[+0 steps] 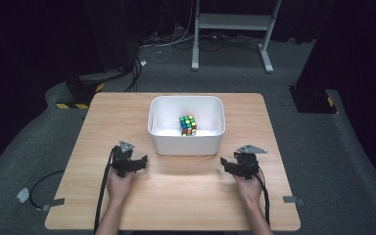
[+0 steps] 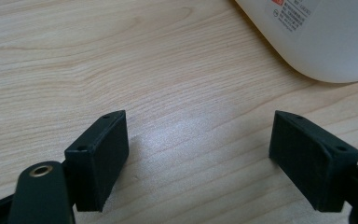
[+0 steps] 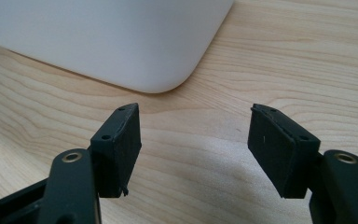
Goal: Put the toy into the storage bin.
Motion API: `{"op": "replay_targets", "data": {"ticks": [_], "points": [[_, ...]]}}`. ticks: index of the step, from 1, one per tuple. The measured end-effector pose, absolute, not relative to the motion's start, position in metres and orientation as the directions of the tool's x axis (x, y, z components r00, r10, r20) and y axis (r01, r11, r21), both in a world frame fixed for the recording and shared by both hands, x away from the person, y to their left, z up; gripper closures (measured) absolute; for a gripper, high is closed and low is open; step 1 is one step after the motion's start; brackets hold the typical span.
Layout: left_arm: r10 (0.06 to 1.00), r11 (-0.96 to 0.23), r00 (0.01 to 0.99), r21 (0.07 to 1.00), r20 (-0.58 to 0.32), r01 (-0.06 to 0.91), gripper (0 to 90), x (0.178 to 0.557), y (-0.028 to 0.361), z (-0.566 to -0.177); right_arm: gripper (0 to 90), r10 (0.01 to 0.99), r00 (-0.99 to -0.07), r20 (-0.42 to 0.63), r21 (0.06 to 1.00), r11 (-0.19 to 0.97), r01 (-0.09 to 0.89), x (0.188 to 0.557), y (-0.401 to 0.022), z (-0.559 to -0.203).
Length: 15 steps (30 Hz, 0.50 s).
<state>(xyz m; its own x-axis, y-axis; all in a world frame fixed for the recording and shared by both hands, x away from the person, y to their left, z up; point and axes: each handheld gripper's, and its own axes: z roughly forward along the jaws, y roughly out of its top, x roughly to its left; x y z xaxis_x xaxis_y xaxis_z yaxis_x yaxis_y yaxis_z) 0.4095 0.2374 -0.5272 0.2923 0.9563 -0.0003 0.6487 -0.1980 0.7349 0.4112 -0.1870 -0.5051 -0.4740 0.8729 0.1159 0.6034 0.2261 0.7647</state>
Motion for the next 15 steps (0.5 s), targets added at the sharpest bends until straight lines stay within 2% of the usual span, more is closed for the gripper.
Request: {"op": "replay_targets", "data": {"ticks": [15], "points": [[0.956, -0.198, 0.292, 0.735, 0.000, 0.648, 19.8, 0.4096, 0.2374, -0.5272, 34.6, 0.889, -0.447, 0.098, 0.753, 0.227, 0.618, 0.4161, -0.1901, -0.5093]]}}
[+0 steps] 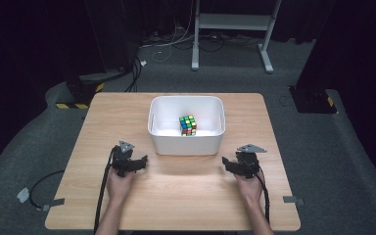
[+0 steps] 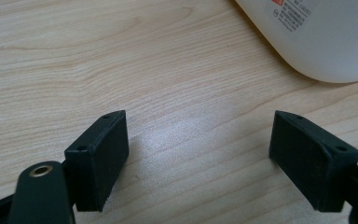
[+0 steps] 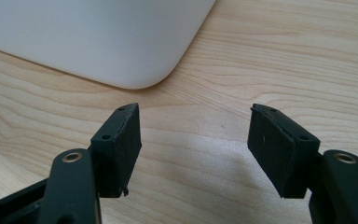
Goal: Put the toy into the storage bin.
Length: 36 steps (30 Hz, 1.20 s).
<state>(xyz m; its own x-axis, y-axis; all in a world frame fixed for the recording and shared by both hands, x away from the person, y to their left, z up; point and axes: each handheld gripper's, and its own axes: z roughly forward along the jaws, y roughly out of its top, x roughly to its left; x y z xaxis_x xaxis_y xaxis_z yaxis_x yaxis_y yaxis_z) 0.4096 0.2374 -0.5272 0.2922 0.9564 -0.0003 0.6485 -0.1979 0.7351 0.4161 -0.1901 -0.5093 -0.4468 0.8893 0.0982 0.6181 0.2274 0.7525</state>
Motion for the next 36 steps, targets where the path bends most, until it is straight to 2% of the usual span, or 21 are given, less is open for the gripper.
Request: {"op": "replay_targets", "data": {"ticks": [36], "points": [[0.956, -0.198, 0.292, 0.735, 0.000, 0.648, 19.8, 0.410, 0.237, -0.527, 35.2, 0.915, -0.403, 0.033, 0.718, 0.259, 0.646, 0.424, -0.191, -0.520]]}}
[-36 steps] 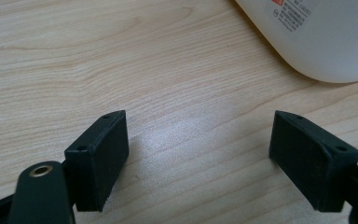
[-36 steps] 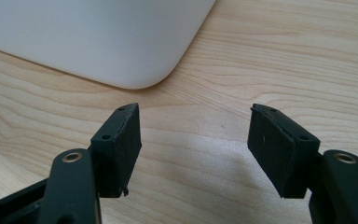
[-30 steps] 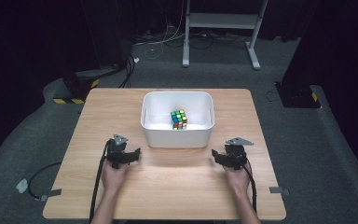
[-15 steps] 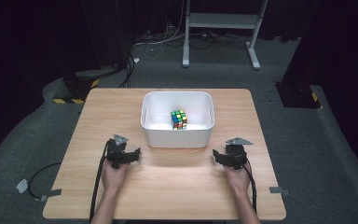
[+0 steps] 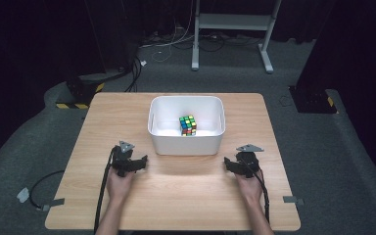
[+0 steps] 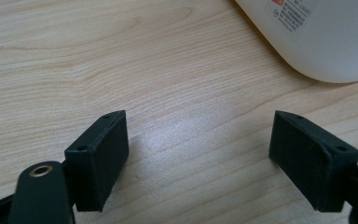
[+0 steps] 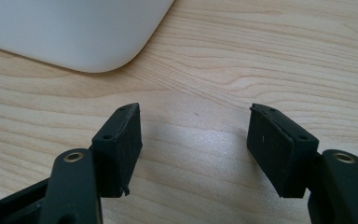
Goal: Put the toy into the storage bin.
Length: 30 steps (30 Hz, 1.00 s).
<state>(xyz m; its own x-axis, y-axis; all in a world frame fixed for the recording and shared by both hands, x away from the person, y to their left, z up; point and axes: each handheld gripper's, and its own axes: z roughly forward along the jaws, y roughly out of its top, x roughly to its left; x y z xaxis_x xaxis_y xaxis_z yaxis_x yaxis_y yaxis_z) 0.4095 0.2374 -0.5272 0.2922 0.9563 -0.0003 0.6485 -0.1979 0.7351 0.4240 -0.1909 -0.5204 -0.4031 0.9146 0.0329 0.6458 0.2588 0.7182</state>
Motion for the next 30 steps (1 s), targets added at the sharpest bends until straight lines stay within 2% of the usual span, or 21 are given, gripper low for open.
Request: {"op": "replay_targets", "data": {"ticks": [11, 16, 30], "points": [[0.956, -0.198, 0.292, 0.735, -0.001, 0.649, 19.8, 0.4095, 0.2373, -0.5272, 34.1, 0.916, -0.401, -0.018, 0.721, 0.290, 0.629, 0.4235, -0.1872, -0.5224], [0.956, -0.199, 0.293, 0.736, 0.000, 0.647, 19.8, 0.4092, 0.2373, -0.5273, 30.4, 0.925, -0.379, -0.018, 0.726, 0.273, 0.631, 0.4231, -0.1865, -0.5237], [0.956, -0.198, 0.293, 0.736, 0.000, 0.647, 19.8, 0.4090, 0.2373, -0.5273, 30.2, 0.926, -0.376, -0.019, 0.726, 0.271, 0.632, 0.4233, -0.1861, -0.5237]]}}
